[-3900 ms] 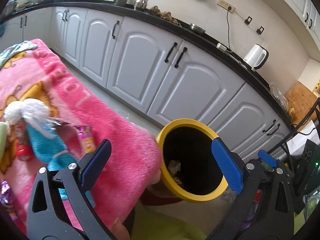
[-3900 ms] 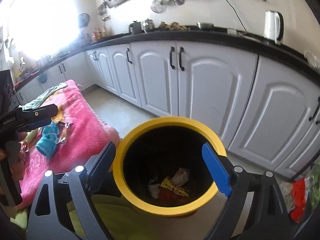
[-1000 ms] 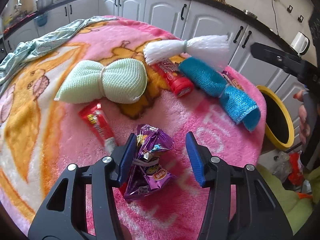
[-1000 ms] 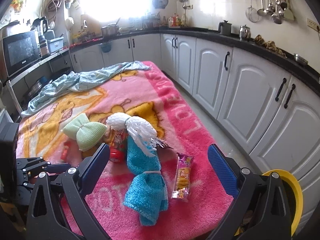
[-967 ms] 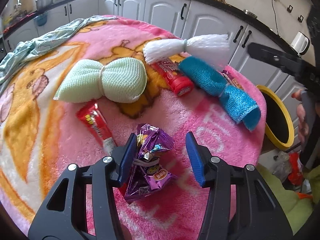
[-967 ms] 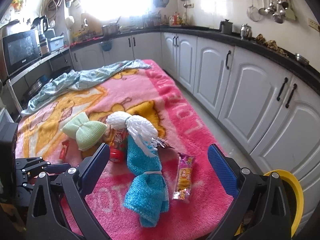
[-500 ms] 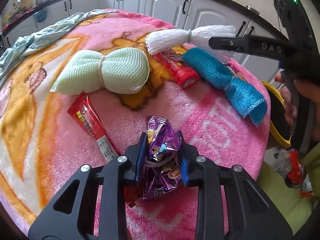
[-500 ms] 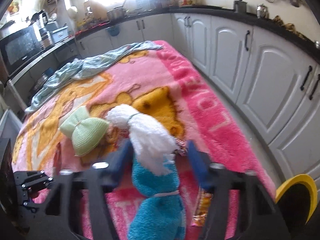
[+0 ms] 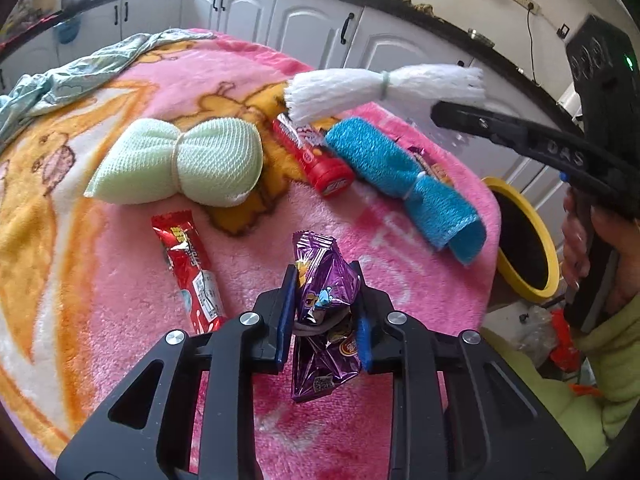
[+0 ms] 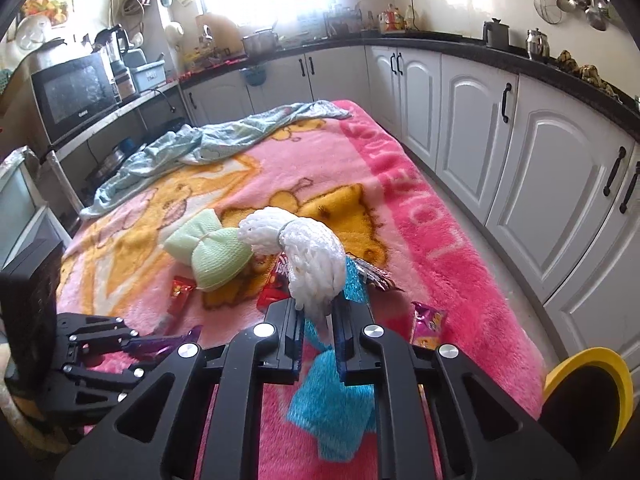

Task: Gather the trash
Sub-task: 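Grasp the purple wrapper with the left tool while the right tool grasps the white mesh, then carry the purple wrapper and white mesh over the yellow bin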

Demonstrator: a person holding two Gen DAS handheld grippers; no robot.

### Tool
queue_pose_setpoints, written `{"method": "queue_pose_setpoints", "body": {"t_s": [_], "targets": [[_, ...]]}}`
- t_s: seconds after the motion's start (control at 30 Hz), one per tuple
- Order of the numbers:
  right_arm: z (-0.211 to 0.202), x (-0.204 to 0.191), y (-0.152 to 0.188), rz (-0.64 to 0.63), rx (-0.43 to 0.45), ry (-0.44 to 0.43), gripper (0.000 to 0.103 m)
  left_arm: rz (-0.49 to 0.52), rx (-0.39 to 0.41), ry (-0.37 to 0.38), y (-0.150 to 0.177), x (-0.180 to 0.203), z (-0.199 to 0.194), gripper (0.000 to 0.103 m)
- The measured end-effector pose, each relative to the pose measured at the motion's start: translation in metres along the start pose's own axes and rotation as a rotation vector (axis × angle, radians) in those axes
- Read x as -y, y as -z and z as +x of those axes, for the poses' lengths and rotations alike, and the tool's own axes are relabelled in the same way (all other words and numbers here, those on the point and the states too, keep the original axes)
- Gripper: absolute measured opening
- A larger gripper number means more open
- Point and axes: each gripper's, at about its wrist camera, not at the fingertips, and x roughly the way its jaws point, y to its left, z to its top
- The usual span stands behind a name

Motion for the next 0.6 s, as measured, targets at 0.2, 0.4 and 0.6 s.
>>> {"method": "queue_pose_setpoints", "body": {"t_s": [0.2,0.4,0.6], "targets": [[-0.028,0.003,0.007,0.007,0.031,0.004,0.011,-0.003,0.041,0.014,-0.006,0.007,-0.010,0.018],[-0.053,0.004,0.012,0.005,0.058,0.007,0.011,-0.002,0.069,0.032,-0.013,0.018,-0.017,0.018],[-0.073,0.005,0.016,-0.003,0.079,0.025,0.011,0.015,0.100,0.052,-0.024,0.034,-0.024,0.017]]}}
